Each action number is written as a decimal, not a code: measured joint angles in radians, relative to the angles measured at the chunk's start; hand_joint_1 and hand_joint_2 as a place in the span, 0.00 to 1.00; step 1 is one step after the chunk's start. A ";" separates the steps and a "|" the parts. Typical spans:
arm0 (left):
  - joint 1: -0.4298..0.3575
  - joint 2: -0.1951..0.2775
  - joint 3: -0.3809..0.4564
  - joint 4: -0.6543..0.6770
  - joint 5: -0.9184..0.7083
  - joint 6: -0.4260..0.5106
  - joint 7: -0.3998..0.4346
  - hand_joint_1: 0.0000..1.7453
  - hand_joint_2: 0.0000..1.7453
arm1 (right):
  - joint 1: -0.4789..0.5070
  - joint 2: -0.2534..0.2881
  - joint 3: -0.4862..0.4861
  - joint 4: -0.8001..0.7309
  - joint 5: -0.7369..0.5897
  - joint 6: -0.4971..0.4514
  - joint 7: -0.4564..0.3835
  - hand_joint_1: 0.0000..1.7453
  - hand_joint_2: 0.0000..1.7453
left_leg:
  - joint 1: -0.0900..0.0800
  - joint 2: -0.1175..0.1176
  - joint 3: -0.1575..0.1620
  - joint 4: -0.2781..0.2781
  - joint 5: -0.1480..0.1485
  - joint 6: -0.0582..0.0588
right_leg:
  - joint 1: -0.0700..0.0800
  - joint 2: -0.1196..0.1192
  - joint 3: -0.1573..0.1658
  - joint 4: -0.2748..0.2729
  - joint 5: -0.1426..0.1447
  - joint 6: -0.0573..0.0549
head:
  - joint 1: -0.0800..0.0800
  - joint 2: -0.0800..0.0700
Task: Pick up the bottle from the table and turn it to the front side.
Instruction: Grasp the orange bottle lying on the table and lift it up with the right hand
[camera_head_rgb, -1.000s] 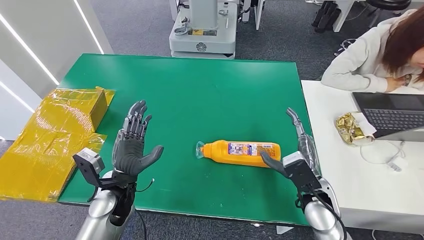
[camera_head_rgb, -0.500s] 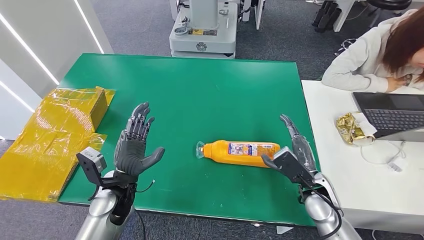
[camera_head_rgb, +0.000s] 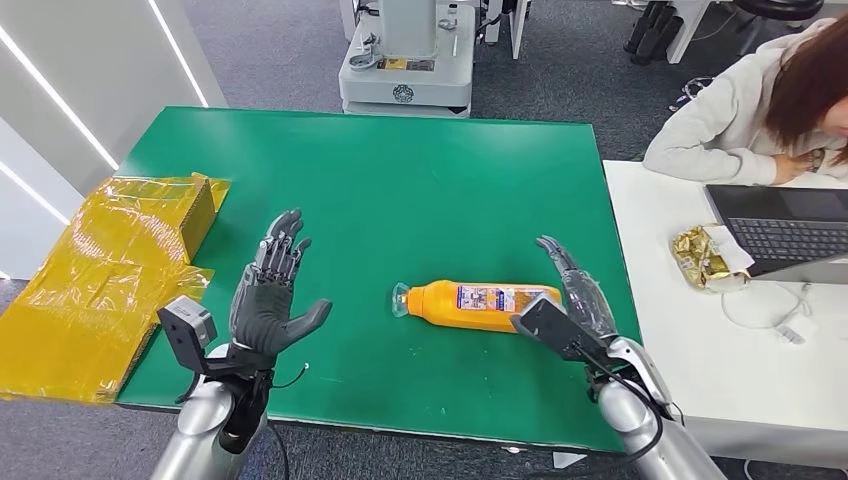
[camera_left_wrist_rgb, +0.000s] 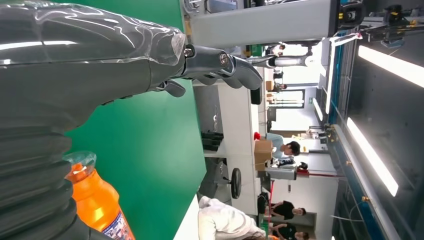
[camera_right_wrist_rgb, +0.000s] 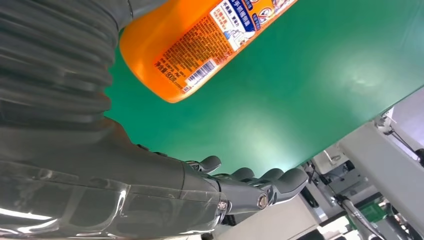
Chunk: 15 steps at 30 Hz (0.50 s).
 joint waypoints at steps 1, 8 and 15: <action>0.003 0.000 0.000 0.000 -0.002 0.000 0.001 0.00 1.00 | -0.004 0.000 0.003 0.001 0.007 -0.001 0.000 0.00 1.00 | 0.000 0.000 0.000 0.000 0.000 0.000 | 0.000 0.000 0.000 0.000 0.000 0.000 | 0.000 0.000; 0.009 0.000 0.000 0.000 -0.006 -0.010 0.007 0.00 1.00 | -0.084 0.000 0.047 0.028 0.071 0.048 0.030 0.00 1.00 | 0.000 0.000 0.000 0.000 0.001 0.000 | 0.000 0.000 0.000 0.000 0.000 0.000 | 0.000 0.000; 0.009 0.000 0.000 0.000 0.003 -0.020 0.008 0.00 1.00 | -0.182 0.000 0.115 0.104 0.098 0.115 0.049 0.00 1.00 | 0.000 0.000 0.000 0.000 0.001 0.000 | 0.000 0.000 0.000 0.000 0.001 0.000 | 0.000 0.000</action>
